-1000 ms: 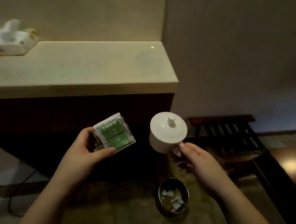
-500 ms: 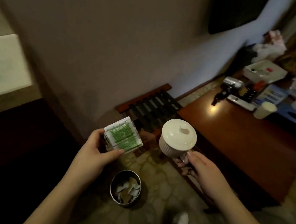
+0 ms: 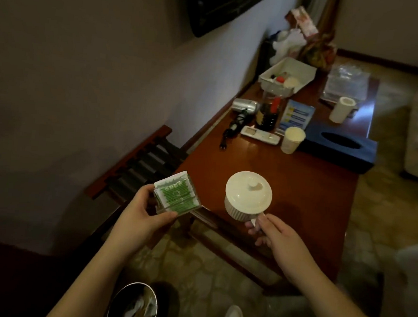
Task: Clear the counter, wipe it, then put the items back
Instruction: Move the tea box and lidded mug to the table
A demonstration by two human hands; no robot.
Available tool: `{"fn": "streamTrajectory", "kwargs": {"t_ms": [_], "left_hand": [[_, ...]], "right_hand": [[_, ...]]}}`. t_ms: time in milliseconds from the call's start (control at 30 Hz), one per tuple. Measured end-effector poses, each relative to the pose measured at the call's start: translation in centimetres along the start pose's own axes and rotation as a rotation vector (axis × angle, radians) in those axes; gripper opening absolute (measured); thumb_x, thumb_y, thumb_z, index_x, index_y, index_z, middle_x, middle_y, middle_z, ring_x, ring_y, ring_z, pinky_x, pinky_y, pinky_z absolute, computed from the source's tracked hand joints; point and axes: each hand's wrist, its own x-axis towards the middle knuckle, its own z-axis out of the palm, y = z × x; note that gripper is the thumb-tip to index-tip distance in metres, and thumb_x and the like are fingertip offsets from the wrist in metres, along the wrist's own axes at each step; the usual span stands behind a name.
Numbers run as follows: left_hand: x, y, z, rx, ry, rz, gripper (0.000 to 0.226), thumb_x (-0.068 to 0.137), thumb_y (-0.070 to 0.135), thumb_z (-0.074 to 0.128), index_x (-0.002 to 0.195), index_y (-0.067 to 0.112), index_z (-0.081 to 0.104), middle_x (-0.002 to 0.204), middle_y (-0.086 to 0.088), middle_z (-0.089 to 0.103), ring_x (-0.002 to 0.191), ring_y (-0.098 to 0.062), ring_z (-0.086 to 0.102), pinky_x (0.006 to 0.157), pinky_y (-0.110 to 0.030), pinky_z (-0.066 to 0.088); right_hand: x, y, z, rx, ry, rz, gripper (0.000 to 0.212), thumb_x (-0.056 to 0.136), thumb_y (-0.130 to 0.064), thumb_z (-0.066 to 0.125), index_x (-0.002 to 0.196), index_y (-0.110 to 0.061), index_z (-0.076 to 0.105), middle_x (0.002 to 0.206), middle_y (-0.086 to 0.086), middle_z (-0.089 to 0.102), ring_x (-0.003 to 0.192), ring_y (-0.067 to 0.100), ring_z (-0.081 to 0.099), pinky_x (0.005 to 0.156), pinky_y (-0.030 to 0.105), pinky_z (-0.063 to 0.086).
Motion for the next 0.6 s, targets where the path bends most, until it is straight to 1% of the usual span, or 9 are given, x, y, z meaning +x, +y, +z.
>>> {"fn": "streamTrajectory", "kwargs": {"t_ms": [67, 100, 167, 200, 233, 300, 400, 533, 600], "left_hand": [[2.6, 0.7, 1.8, 0.055, -0.027, 0.001, 0.054, 0.075, 0.03, 0.08, 0.107, 0.056, 0.045, 0.105, 0.01, 0.069, 0.067, -0.009, 0.067, 0.054, -0.019, 0.05], [3.8, 1.1, 2.6, 0.083, -0.04, 0.002, 0.054, 0.076, 0.031, 0.079, 0.108, 0.056, 0.043, 0.106, 0.012, 0.068, 0.07, -0.008, 0.066, 0.054, -0.017, 0.048], [5.9, 2.0, 4.0, 0.145, -0.07, 0.019, 0.055, 0.077, 0.033, 0.078, 0.111, 0.056, 0.041, 0.106, 0.022, 0.064, 0.083, 0.001, 0.066, 0.059, -0.014, 0.048], [6.9, 2.3, 4.6, 0.167, -0.087, 0.023, 0.055, 0.077, 0.033, 0.078, 0.113, 0.054, 0.042, 0.106, 0.025, 0.063, 0.088, 0.006, 0.064, 0.061, -0.013, 0.048], [8.1, 2.6, 5.3, 0.178, -0.104, 0.021, 0.056, 0.077, 0.031, 0.078, 0.117, 0.05, 0.043, 0.106, 0.023, 0.064, 0.089, 0.008, 0.063, 0.064, -0.014, 0.047], [10.0, 2.8, 6.2, 0.194, -0.134, 0.019, 0.059, 0.077, 0.027, 0.079, 0.122, 0.043, 0.044, 0.105, 0.019, 0.064, 0.09, 0.006, 0.063, 0.069, -0.016, 0.047], [13.6, 3.1, 7.6, 0.252, -0.195, 0.023, 0.06, 0.077, 0.025, 0.079, 0.123, 0.041, 0.043, 0.104, 0.019, 0.062, 0.09, 0.002, 0.062, 0.068, -0.016, 0.044], [18.8, 3.0, 9.0, 0.299, -0.288, 0.033, 0.058, 0.08, 0.019, 0.077, 0.123, 0.038, 0.044, 0.104, 0.02, 0.06, 0.087, 0.012, 0.059, 0.066, -0.01, 0.04], [21.5, 2.6, 9.7, 0.324, -0.334, 0.046, 0.059, 0.08, 0.017, 0.076, 0.127, 0.035, 0.045, 0.108, 0.017, 0.06, 0.092, 0.005, 0.059, 0.069, -0.015, 0.042]], "right_hand": [[1.4, 0.7, -1.9, 0.018, 0.037, 0.021, 0.032, 0.093, -0.051, 0.042, 0.078, -0.035, 0.066, 0.093, -0.011, 0.069, 0.087, 0.011, 0.065, 0.085, 0.04, 0.053], [2.1, 1.1, -2.6, 0.025, 0.054, 0.032, 0.033, 0.091, -0.054, 0.042, 0.079, -0.036, 0.066, 0.093, -0.012, 0.069, 0.089, 0.012, 0.065, 0.086, 0.041, 0.053], [3.3, 1.7, -3.5, 0.027, 0.088, 0.054, 0.032, 0.089, -0.058, 0.042, 0.08, -0.039, 0.066, 0.092, -0.015, 0.069, 0.09, 0.012, 0.065, 0.088, 0.042, 0.052], [3.9, 2.1, -3.8, 0.033, 0.104, 0.068, 0.031, 0.09, -0.058, 0.042, 0.081, -0.04, 0.065, 0.092, -0.016, 0.069, 0.091, 0.012, 0.064, 0.089, 0.043, 0.052], [4.6, 2.4, -4.0, 0.045, 0.118, 0.084, 0.031, 0.091, -0.058, 0.042, 0.081, -0.04, 0.065, 0.093, -0.016, 0.069, 0.092, 0.013, 0.064, 0.089, 0.045, 0.051], [5.5, 2.8, -4.0, 0.072, 0.131, 0.114, 0.032, 0.092, -0.058, 0.042, 0.082, -0.039, 0.066, 0.094, -0.017, 0.069, 0.093, 0.013, 0.064, 0.09, 0.047, 0.05], [7.4, 3.3, -3.8, 0.145, 0.143, 0.161, 0.032, 0.092, -0.057, 0.043, 0.082, -0.039, 0.066, 0.097, -0.016, 0.069, 0.095, 0.016, 0.064, 0.092, 0.049, 0.049], [10.3, 3.5, -3.4, 0.229, 0.172, 0.206, 0.034, 0.094, -0.054, 0.043, 0.078, -0.035, 0.067, 0.098, -0.015, 0.069, 0.099, 0.018, 0.063, 0.093, 0.047, 0.048], [11.9, 3.4, -3.3, 0.275, 0.191, 0.219, 0.033, 0.094, -0.051, 0.045, 0.081, -0.031, 0.068, 0.099, -0.013, 0.069, 0.102, 0.017, 0.062, 0.09, 0.044, 0.049]]}}
